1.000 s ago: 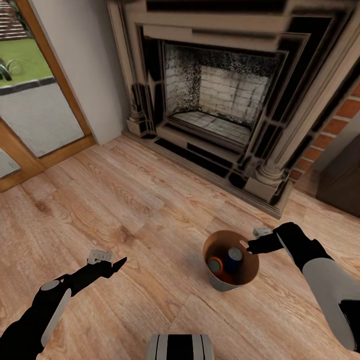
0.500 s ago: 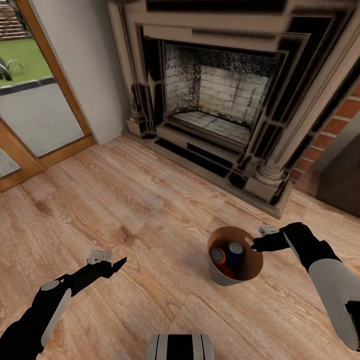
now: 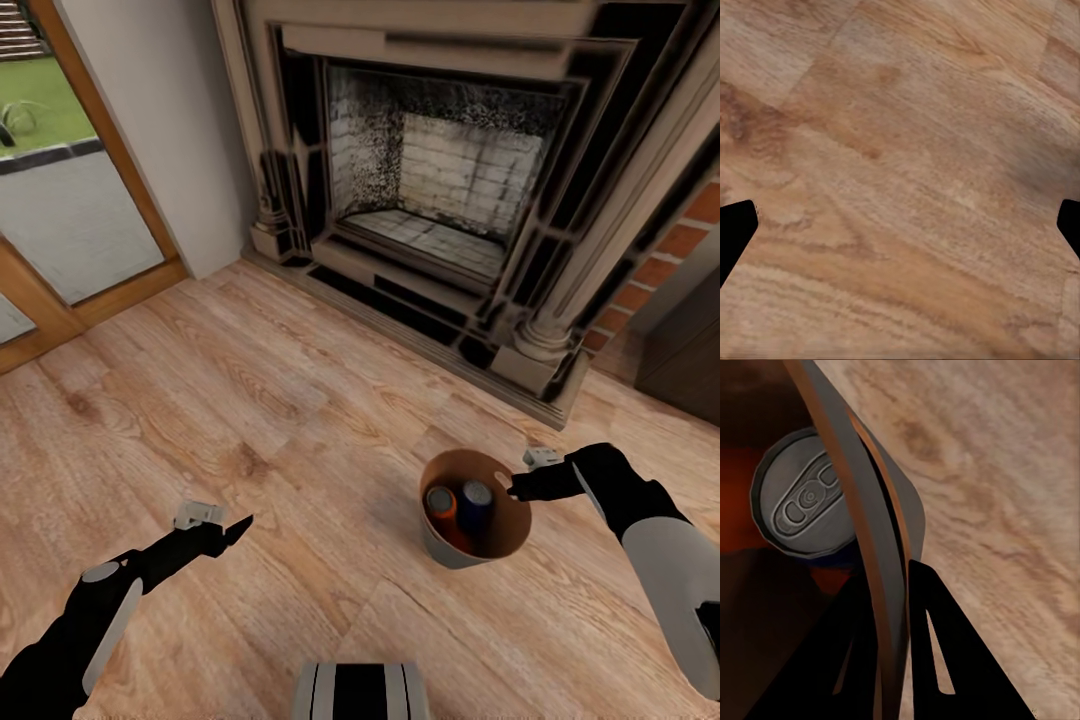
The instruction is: Put the three can of soda from the living room inside the tash can in the kitchen.
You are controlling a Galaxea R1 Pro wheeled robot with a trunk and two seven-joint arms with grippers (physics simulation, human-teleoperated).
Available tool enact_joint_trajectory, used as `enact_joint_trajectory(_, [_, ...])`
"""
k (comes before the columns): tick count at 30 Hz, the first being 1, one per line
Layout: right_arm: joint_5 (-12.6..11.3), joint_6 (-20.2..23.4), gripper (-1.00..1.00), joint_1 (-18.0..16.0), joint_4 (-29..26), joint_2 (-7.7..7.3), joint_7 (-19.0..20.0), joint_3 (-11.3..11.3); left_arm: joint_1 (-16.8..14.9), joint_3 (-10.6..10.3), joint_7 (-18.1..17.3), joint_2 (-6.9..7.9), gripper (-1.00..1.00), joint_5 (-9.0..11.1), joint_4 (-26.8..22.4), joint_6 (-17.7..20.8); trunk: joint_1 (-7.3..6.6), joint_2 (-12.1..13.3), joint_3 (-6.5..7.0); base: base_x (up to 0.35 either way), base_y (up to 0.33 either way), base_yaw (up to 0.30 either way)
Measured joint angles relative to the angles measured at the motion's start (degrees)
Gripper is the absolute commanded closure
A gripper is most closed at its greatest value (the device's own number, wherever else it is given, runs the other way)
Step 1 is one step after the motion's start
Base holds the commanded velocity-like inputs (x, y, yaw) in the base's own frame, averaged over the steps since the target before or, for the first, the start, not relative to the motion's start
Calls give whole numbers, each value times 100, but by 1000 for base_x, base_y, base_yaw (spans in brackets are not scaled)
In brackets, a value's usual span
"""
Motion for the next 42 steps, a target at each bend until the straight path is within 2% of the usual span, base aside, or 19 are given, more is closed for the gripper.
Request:
enact_joint_trajectory(3, [-174,105,100,3,-88,-73,20,15,0,0,181,1,-100,-6,2,0,7,-4,-66,0,0,0])
enact_joint_trajectory(14, [-16,4,100,1,-95,-61,125,-5,-1,0,299,2,-100,10,3,-25,8,-4,-67,0,0,0])
enact_joint_trajectory(29, [-3,-6,100,3,-92,-60,136,-15,-1,-1,309,-5,-100,9,19,-27,8,-4,-68,0,0,0])
enact_joint_trajectory(30, [-5,-6,-100,2,-90,-61,136,-15,-1,-1,309,-5,-100,9,19,-27,8,-4,-68,0,0,0])
enact_joint_trajectory(31, [-27,17,-100,0,-16,-8,172,-15,0,0,310,-5,-100,9,19,-27,8,-4,-67,0,0,0])
enact_joint_trajectory(33, [-75,34,-100,8,-36,3,181,-18,-2,-2,308,-7,-100,9,22,-27,10,-3,-68,0,0,0])
enact_joint_trajectory(42, [-68,116,-100,305,-673,-85,448,-23,-2,-5,310,-25,-100,7,29,-27,10,-3,-69,0,0,0])
